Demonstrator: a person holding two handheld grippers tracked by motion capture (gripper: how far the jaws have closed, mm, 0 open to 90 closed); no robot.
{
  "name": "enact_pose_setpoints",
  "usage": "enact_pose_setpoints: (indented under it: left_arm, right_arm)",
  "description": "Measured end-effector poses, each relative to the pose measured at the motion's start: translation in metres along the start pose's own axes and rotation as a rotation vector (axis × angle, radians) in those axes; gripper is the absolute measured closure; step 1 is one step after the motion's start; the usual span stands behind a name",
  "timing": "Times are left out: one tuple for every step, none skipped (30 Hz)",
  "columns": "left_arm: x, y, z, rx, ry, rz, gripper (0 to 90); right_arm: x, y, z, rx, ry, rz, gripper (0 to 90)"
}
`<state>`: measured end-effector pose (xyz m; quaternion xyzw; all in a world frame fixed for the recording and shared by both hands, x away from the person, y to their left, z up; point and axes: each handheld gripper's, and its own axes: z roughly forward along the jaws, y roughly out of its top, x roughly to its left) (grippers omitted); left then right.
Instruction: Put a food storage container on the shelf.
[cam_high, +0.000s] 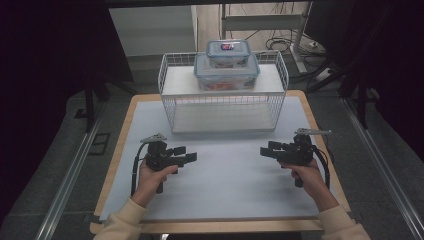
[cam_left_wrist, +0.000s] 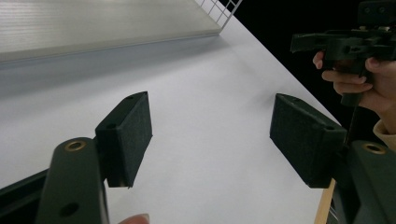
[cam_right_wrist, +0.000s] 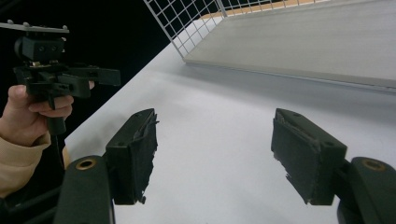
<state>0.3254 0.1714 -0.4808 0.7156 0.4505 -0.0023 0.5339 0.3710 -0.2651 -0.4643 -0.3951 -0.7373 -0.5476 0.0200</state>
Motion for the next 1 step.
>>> enact_pose_setpoints:
  left_arm:
    - [0.0,0.0,0.0,0.0,0.0,0.0,28.9]
  right_arm:
    - [0.0,0.0,0.0,0.0,0.0,0.0,30.5]
